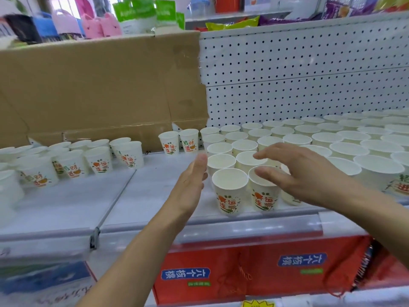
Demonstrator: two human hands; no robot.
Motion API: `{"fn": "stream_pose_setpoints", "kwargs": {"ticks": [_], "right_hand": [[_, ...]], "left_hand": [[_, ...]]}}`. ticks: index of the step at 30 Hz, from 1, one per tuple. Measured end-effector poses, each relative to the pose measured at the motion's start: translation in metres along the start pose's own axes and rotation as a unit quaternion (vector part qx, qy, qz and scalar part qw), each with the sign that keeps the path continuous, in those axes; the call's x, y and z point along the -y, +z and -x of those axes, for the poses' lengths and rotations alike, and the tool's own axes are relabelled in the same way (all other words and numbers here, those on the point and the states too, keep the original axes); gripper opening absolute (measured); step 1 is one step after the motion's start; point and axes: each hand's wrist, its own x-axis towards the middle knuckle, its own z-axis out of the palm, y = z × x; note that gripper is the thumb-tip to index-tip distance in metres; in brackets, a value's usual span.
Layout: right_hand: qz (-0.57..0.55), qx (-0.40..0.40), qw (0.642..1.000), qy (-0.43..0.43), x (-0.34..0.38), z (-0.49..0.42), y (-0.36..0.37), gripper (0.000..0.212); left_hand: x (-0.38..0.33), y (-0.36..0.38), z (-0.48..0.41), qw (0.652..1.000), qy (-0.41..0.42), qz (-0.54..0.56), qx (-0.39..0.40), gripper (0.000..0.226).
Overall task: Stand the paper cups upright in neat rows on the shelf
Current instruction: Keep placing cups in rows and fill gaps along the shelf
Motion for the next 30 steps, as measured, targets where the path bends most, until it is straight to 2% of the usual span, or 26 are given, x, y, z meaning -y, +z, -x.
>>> {"fn": "stream_pose_setpoints", "kwargs": {"ticks": [5, 8, 12, 16, 19, 21, 25, 28, 30], "right_hand": [[0.0, 0.006, 1.0, -0.025, 0.004, -0.013, -0.004, 0.05], [-0.029, 0.006, 0.998, -0.054, 0.014, -0.029, -0.006, 0.055], [-0.089, 0.04, 0.99, -0.097, 0.043, -0.064, 0.003, 0.051], [-0.045, 0.093, 0.982, -0.159, 0.09, -0.117, 0.028, 0.044], [-0.029, 0.118, 0.978, -0.172, 0.129, -0.172, 0.056, 0.05], [-0.029, 0.143, 0.975, -0.166, 0.153, -0.214, 0.08, 0.057], [0.007, 0.176, 0.978, -0.11, 0.195, -0.281, 0.127, 0.069], [0.034, 0.217, 0.975, -0.041, 0.209, -0.309, 0.156, 0.077], [0.031, 0.237, 0.971, -0.02, 0.212, -0.313, 0.165, 0.074]], "left_hand": [[0.005, -0.004, 0.002, 1.0, -0.006, 0.001, -0.017, 0.067], [0.007, -0.021, 0.006, 0.999, -0.006, -0.038, -0.029, 0.081], [0.006, -0.074, 0.011, 0.992, 0.017, -0.12, -0.036, 0.073], [0.008, -0.164, -0.011, 0.96, 0.04, -0.256, -0.102, 0.055], [0.006, -0.237, -0.043, 0.923, 0.052, -0.354, -0.144, 0.054], [0.005, -0.279, -0.067, 0.901, 0.033, -0.414, -0.127, 0.057], [0.008, -0.324, -0.113, 0.854, -0.015, -0.518, -0.044, 0.062], [0.017, -0.337, -0.136, 0.837, -0.06, -0.543, 0.005, 0.077], [0.025, -0.339, -0.143, 0.83, -0.081, -0.552, 0.017, 0.088]]}}
